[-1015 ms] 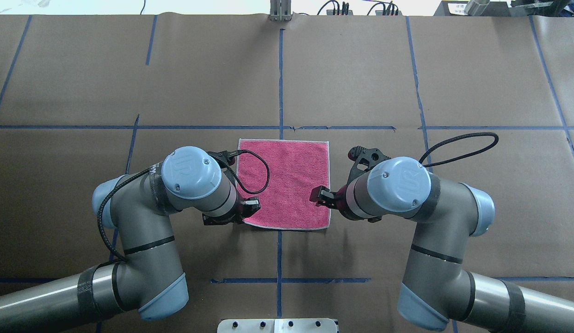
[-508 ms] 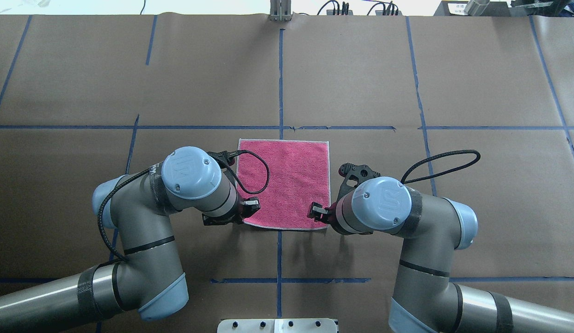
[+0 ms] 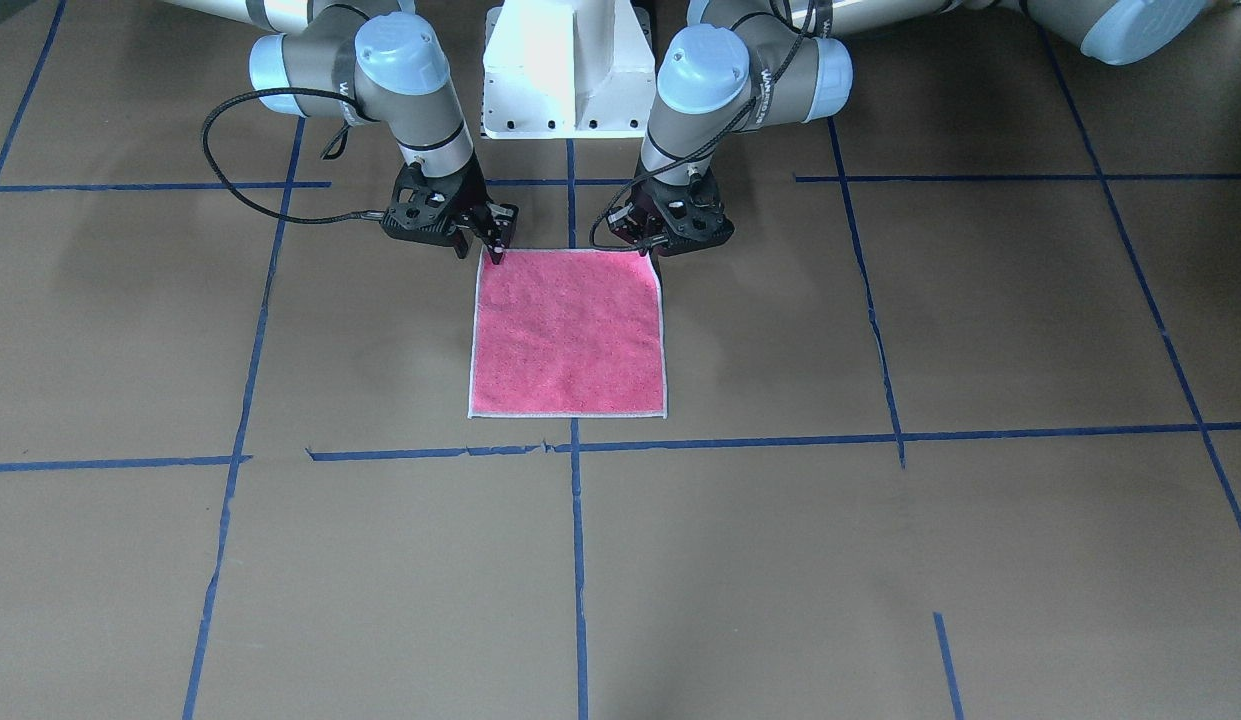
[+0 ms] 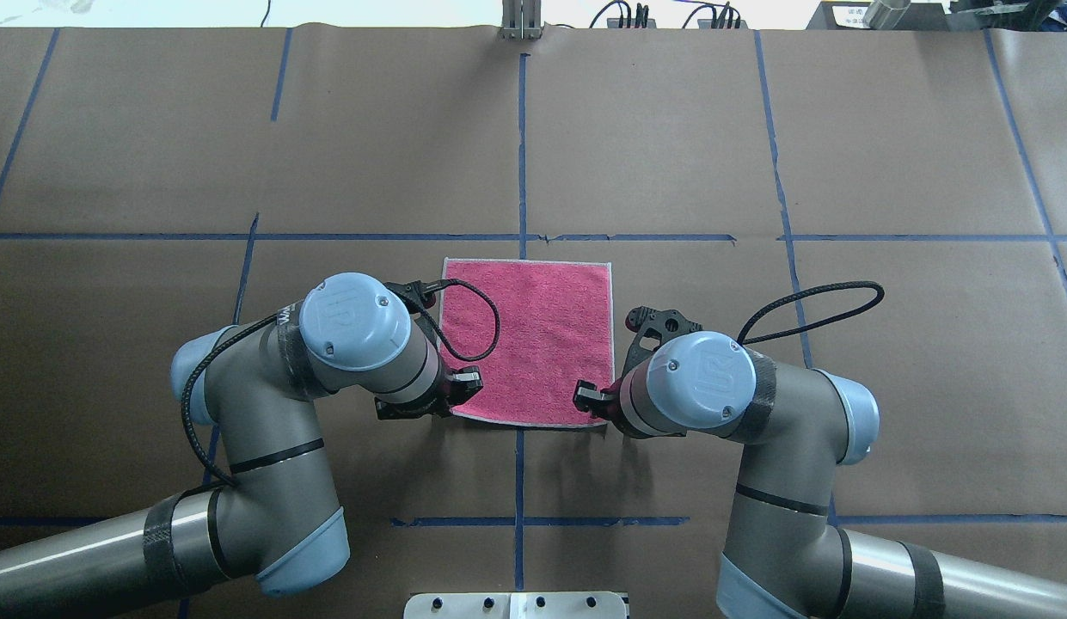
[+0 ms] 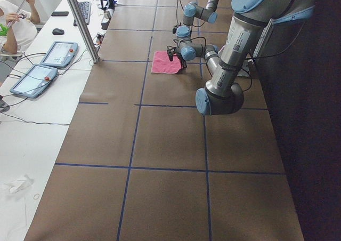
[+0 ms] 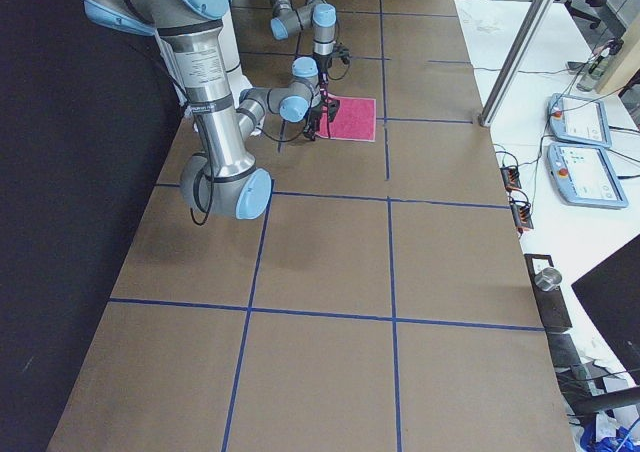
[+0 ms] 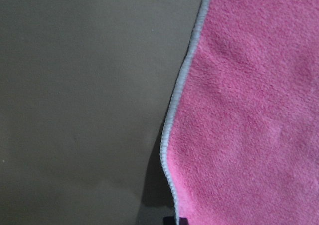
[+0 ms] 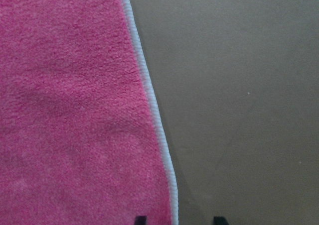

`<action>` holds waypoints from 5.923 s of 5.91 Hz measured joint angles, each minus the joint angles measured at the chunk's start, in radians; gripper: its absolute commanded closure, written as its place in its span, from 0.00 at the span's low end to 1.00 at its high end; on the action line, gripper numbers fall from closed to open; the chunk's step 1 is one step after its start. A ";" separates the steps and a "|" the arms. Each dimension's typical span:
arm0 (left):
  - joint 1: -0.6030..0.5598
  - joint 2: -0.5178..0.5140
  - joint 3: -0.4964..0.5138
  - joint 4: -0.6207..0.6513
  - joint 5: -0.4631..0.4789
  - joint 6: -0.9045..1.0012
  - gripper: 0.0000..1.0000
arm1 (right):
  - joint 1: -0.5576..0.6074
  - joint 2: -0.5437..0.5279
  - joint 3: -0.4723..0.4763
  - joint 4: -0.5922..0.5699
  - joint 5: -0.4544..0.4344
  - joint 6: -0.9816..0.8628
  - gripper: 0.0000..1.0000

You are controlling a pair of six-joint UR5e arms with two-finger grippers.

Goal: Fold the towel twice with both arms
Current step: 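Grasp the two near corners of the pink towel with both grippers, then lift the near edge with both grippers and fold it over toward the far edge, then release the towel with both grippers and raise the right gripper away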

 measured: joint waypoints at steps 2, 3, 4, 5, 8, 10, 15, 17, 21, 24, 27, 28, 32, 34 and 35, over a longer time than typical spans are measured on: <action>0.000 0.001 0.000 0.000 0.000 0.001 0.99 | -0.001 0.004 0.000 0.000 0.001 0.000 0.54; 0.000 0.001 0.000 0.000 0.000 0.000 0.99 | -0.002 0.005 0.001 -0.001 0.002 0.000 0.76; 0.000 0.001 0.000 -0.001 0.000 0.000 0.99 | -0.002 0.005 0.002 -0.001 0.002 0.000 0.92; 0.000 0.001 0.000 -0.001 0.000 0.000 0.99 | -0.003 0.004 0.005 -0.001 0.004 -0.001 0.97; 0.000 -0.001 0.000 0.000 0.000 -0.001 0.99 | -0.002 0.004 0.021 -0.014 0.006 -0.002 0.98; -0.006 -0.005 -0.003 -0.002 -0.002 -0.001 0.99 | 0.025 0.005 0.050 -0.015 0.008 -0.003 0.97; -0.115 -0.089 0.087 -0.016 -0.006 0.008 0.99 | 0.128 0.037 0.012 -0.007 0.008 -0.016 0.97; -0.141 -0.103 0.154 -0.051 -0.007 0.009 0.99 | 0.157 0.057 -0.029 -0.007 0.008 -0.025 0.97; -0.162 -0.122 0.191 -0.068 -0.005 0.007 0.88 | 0.217 0.150 -0.151 -0.005 0.021 -0.050 0.85; -0.212 -0.182 0.323 -0.116 -0.003 0.004 0.00 | 0.297 0.261 -0.335 0.017 0.092 -0.063 0.00; -0.258 -0.206 0.388 -0.179 -0.006 0.003 0.00 | 0.350 0.298 -0.418 0.076 0.141 -0.090 0.00; -0.257 -0.209 0.386 -0.184 -0.007 0.000 0.00 | 0.380 0.299 -0.417 0.074 0.196 -0.108 0.00; -0.155 -0.123 0.248 -0.159 -0.005 -0.150 0.12 | 0.505 0.284 -0.361 -0.104 0.347 -0.309 0.00; -0.125 -0.105 0.240 -0.150 0.002 -0.220 0.24 | 0.536 0.249 -0.292 -0.202 0.352 -0.417 0.00; -0.120 -0.104 0.242 -0.149 0.002 -0.230 0.35 | 0.541 0.233 -0.274 -0.211 0.353 -0.431 0.00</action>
